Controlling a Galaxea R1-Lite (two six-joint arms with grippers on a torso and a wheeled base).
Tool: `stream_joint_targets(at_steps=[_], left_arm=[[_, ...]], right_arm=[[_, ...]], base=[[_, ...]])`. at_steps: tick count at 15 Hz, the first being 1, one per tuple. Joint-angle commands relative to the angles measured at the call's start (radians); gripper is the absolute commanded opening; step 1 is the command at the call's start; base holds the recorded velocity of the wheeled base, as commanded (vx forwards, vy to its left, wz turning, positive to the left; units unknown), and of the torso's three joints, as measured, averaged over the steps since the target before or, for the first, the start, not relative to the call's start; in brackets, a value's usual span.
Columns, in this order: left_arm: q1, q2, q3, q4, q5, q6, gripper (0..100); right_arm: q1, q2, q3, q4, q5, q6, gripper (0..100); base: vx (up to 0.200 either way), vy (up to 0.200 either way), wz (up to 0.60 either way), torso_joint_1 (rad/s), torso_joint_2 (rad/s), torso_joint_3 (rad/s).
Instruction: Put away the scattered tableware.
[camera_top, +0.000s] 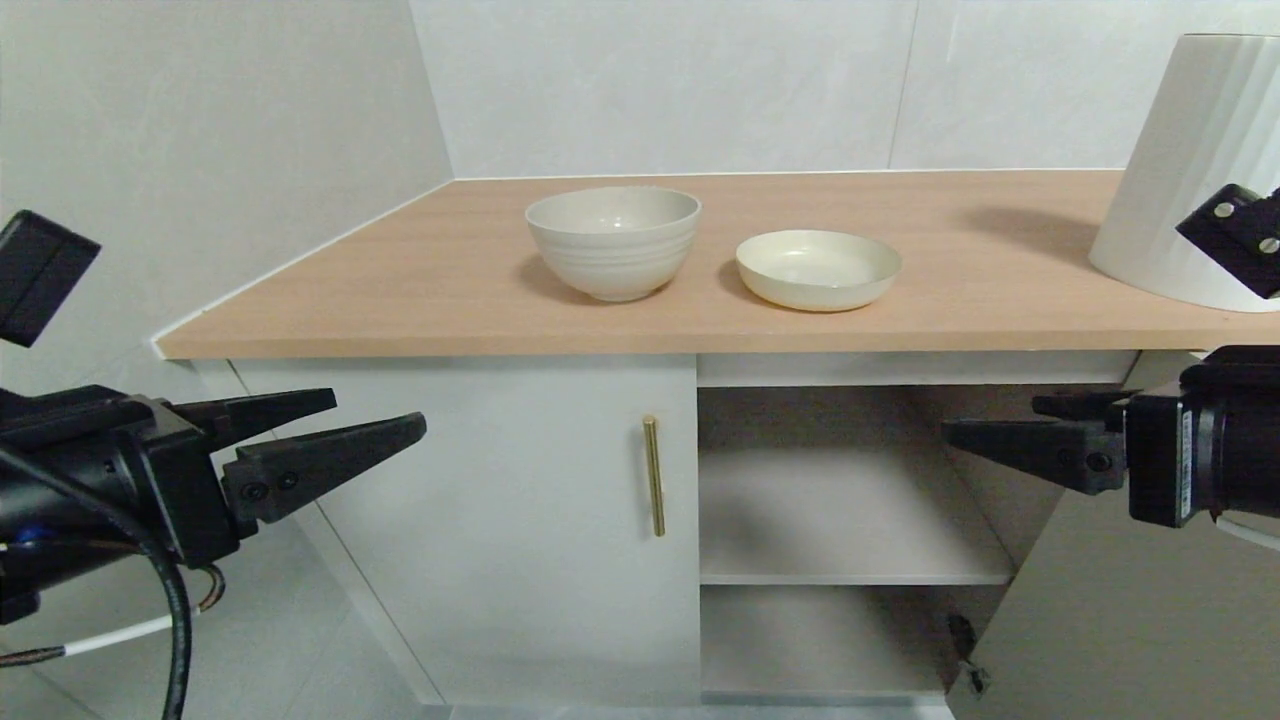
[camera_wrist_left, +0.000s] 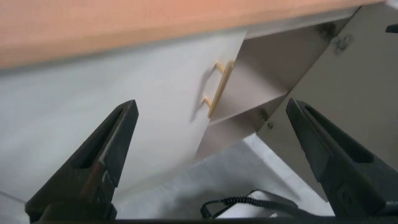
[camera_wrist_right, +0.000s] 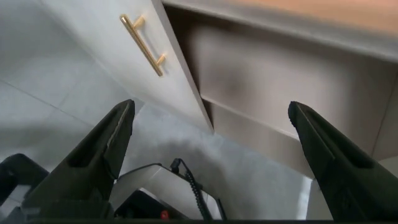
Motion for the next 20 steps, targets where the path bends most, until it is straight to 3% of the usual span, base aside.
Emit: stream_joint_targets(at_steps=[1,17,20], left_arm=[[0.0,0.025,0.001,0.001,-0.001,-0.003,100],[0.0,0.063,0.029,-0.004,-0.067,-0.007,100],[0.002,0.102,-0.072,0.021,-0.072,-0.009,100]], right_arm=[[0.0,0.012,0.001,0.003,0.0,0.0,100],[-0.031,0.069,-0.005,-0.008,0.007,-0.003,100],[-0.085,0.181,-0.074,-0.067,0.01,-0.029,100]], base=[[0.0,0.0,0.0,0.09,-0.14,-0.286],[0.0,0.0,0.0,0.163,-0.45,-0.277],[0.0,0.0,0.0,0.024,-0.05,-0.032]])
